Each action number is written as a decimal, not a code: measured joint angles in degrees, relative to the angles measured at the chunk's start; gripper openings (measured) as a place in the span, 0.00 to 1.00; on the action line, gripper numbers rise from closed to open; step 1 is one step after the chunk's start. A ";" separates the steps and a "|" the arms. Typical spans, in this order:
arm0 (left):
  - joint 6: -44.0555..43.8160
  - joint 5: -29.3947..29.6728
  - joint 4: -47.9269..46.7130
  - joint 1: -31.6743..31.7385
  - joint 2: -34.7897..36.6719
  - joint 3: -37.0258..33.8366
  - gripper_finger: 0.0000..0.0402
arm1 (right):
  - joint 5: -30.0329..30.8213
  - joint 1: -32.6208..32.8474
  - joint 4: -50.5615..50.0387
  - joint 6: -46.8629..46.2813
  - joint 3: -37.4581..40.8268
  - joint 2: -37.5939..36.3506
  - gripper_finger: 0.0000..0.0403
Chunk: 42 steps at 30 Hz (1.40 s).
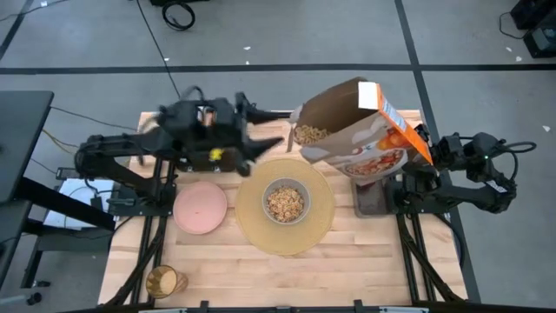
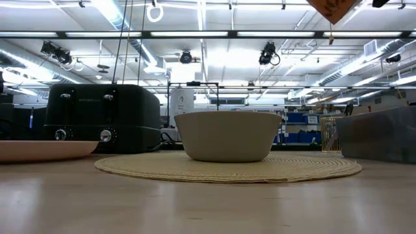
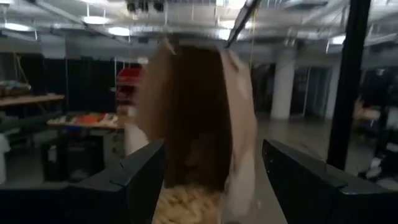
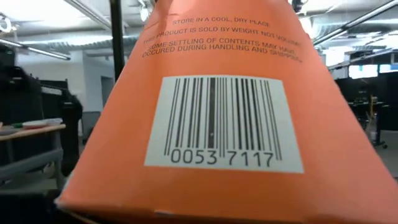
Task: Arrange a breakfast setting
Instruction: Pour the cereal from the cereal box into the gray bowl
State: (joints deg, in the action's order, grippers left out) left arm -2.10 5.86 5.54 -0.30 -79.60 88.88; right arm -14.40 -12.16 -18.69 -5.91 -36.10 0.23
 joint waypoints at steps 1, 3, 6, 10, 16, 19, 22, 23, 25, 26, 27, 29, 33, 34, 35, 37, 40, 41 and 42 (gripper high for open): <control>-0.03 0.18 0.05 0.02 -0.78 -0.08 0.68 | 0.07 -0.02 -0.30 -0.19 0.02 0.07 0.73; 0.02 0.53 1.83 0.13 -2.19 -0.08 0.67 | 0.15 0.00 -0.38 -0.67 0.02 0.43 0.73; 1.42 -0.32 5.26 -0.23 -3.96 -0.04 0.67 | 0.51 0.00 -0.87 -1.46 0.02 0.56 0.73; 2.78 -1.34 8.05 -0.83 -5.68 -0.03 0.67 | 1.05 0.00 -2.33 -2.08 0.02 1.05 0.73; 2.39 -1.26 7.99 -0.69 -9.35 0.02 0.67 | 1.59 0.00 -1.90 -2.11 1.23 2.88 0.73; -0.65 -2.10 8.17 0.28 -10.50 -0.01 0.67 | 1.00 -0.02 0.90 -3.36 3.35 4.16 0.73; -1.52 -3.81 7.93 0.92 -11.34 0.09 0.67 | 1.09 -0.08 5.05 -4.64 5.22 5.15 0.73; -1.52 -3.89 7.39 0.94 -11.40 0.07 0.67 | 1.27 -0.09 6.13 -4.63 5.88 5.35 0.73; -0.86 -3.97 6.65 0.93 -11.36 0.07 0.64 | 1.28 -0.07 8.06 -4.64 6.59 5.81 0.73; -0.90 -4.15 6.41 1.02 -11.29 0.07 0.62 | 1.34 -0.07 8.53 -4.55 6.79 5.98 0.73; -1.11 -4.25 6.03 1.02 -11.27 0.07 0.59 | 1.36 -0.05 8.64 -4.17 6.86 6.28 0.73; -0.92 -4.16 5.14 1.07 -11.27 0.06 0.50 | 1.26 -0.02 9.41 -3.96 6.93 7.34 0.73; 1.12 -2.34 3.42 1.43 -11.14 0.05 0.24 | 1.37 -0.02 10.58 -3.38 6.99 9.80 0.73; 1.20 -1.99 2.64 1.60 -11.12 0.05 0.17 | 1.35 -0.02 10.77 -3.20 6.99 10.39 0.73; 1.09 -1.91 1.54 1.72 -11.02 0.05 0.10 | 1.22 -0.02 10.83 -3.06 6.99 11.03 0.73; 0.46 -2.14 0.29 2.20 -10.53 0.05 0.04 | 1.10 -0.02 11.82 -3.08 6.97 12.30 0.73; 0.19 -1.79 -1.10 2.75 -10.29 0.07 0.03 | 1.45 -0.02 12.30 -3.11 6.93 13.73 0.73; 0.19 -1.80 -1.52 2.80 -9.99 0.07 0.02 | 1.83 -0.02 12.25 -3.15 6.93 13.98 0.73; 0.28 -1.73 -2.07 2.81 -9.78 0.07 0.02 | 2.34 -0.02 12.26 -3.08 6.90 14.33 0.75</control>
State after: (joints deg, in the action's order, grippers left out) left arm -1.82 4.13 3.47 2.52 -89.38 88.95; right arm -12.06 -12.19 -6.44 -8.99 -29.20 14.55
